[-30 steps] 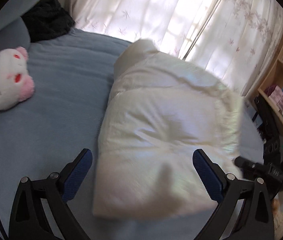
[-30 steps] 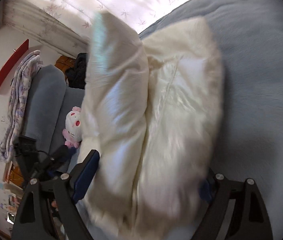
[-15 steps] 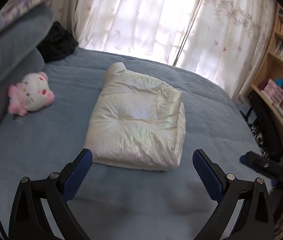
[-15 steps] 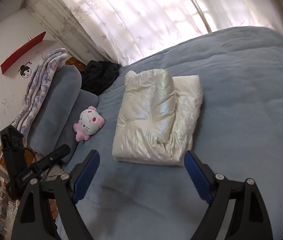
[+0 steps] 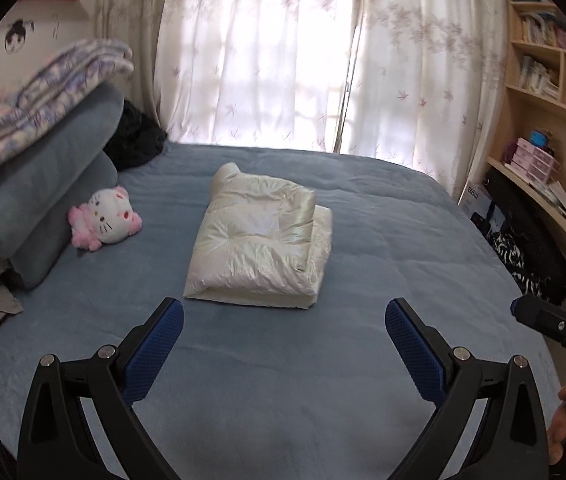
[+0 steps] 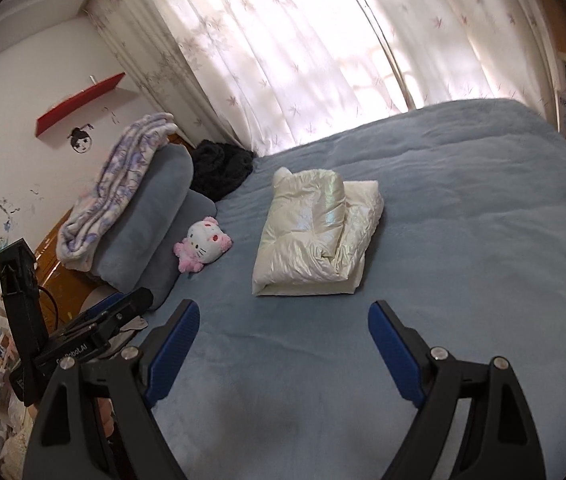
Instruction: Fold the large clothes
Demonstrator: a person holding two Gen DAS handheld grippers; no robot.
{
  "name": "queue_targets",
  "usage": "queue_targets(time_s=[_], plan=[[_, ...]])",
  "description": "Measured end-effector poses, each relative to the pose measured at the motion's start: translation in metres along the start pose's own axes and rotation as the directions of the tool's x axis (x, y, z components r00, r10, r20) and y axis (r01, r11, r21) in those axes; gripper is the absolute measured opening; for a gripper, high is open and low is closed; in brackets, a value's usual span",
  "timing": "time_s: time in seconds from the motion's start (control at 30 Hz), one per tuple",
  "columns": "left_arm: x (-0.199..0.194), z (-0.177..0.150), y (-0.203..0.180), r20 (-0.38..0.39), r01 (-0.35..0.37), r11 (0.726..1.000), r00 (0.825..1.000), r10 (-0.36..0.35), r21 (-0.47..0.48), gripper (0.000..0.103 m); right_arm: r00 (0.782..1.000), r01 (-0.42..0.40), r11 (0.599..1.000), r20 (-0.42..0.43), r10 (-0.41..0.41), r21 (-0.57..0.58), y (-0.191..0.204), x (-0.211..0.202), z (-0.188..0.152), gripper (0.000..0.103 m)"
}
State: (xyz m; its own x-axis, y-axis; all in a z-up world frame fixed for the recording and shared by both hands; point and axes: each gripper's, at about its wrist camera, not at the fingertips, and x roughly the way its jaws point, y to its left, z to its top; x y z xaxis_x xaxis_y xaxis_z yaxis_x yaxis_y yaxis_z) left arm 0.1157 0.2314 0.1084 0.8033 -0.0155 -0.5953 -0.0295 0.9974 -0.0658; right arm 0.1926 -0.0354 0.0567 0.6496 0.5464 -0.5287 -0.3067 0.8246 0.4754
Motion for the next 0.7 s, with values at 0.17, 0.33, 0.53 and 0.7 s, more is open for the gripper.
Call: queue_targets(time_s=[0.17, 0.33, 0.53, 0.7], plan=[[-0.041, -0.029, -0.032, 0.026, -0.027, 0.998, 0.999, 0.025, 0.058, 0.100, 1.000, -0.012, 1.000, 0.011, 0.012, -0.001, 0.004, -0.047, -0.026, 0.087], [-0.067, -0.070, -0.058, 0.032, -0.038, 0.997, 0.999, 0.036, 0.068, 0.100, 0.998, 0.059, 0.997, 0.037, -0.057, -0.046, 0.001, -0.082, -0.061, 0.087], [-0.065, -0.123, -0.083, 0.024, -0.087, 0.996, 0.996, 0.086, 0.032, 0.101, 0.979, 0.202, 0.976, 0.032, -0.200, -0.085, -0.009, -0.092, -0.101, 0.089], [-0.053, -0.163, -0.107, -0.039, -0.093, 0.995, 0.995, 0.094, 0.028, 0.101, 0.953, 0.302, 0.948, 0.062, -0.297, -0.098, -0.022, -0.098, -0.135, 0.090]])
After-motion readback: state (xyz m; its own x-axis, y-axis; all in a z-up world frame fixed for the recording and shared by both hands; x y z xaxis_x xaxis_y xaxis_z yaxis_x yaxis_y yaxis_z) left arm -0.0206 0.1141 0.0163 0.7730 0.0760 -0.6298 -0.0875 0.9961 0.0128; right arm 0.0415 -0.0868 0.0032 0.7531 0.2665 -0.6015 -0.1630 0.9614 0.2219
